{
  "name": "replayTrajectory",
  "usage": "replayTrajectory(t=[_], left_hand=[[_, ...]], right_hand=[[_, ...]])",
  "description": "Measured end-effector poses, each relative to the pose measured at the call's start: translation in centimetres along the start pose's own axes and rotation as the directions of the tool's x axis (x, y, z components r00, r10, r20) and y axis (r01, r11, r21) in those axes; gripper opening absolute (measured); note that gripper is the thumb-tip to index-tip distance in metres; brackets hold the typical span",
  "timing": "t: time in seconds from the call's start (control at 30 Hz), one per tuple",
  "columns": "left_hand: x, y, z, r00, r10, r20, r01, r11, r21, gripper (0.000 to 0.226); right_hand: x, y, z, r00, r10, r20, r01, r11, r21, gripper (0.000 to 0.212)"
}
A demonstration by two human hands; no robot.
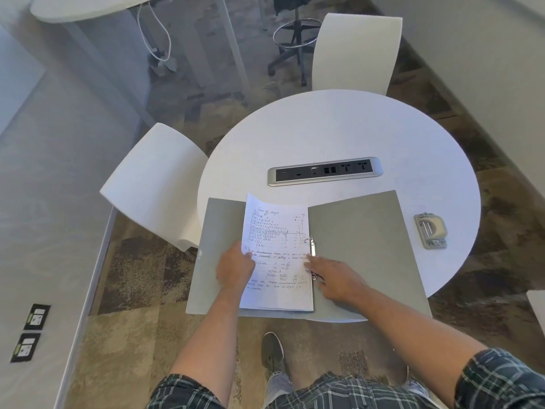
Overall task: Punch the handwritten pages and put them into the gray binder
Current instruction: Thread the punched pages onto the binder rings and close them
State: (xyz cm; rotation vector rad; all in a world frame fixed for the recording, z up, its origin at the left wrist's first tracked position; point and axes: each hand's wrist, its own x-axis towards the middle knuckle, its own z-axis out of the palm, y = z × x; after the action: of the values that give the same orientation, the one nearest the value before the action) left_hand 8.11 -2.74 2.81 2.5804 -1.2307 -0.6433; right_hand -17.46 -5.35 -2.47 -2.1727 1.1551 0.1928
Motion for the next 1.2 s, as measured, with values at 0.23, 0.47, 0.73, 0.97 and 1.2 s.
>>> replayTrajectory(t=[0.23,0.47,0.73,0.97,1.2], left_hand=[[-0.3,0.4,-0.1,0.999,0.044,0.008,-0.044,0.999,0.027,0.021],[-0.4,2.0,-1.6,0.99,0.098,0.101,-0.055,0.93,-0.365,0.011],[-2.4,7.5,0.0,0.96,0.17,0.221,0.043,0.692,-0.72,0.011],[-5.3,11.2,2.7,0.892,0.336,0.303,0.002,0.667,-0.745,0.014],[-6.3,11.6,4.8,0.737,0.47,0.485,-0.005,0.722,-0.692,0.038]], right_hand=[[0.3,0.3,-0.5,0.996,0.027,0.087,-0.025,0.999,-0.03,0.071],[0.3,-0.5,-1.5,0.997,0.072,0.038,-0.076,0.989,0.13,0.071],[-0.9,-3.0,-5.1,0.987,0.131,-0.09,0.015,0.491,0.871,0.066],[-3.6,-2.6,-8.1,0.981,0.186,-0.052,-0.025,0.388,0.921,0.073],[-5.4,1.0,-8.4,0.952,0.284,-0.112,0.002,0.361,0.933,0.073]])
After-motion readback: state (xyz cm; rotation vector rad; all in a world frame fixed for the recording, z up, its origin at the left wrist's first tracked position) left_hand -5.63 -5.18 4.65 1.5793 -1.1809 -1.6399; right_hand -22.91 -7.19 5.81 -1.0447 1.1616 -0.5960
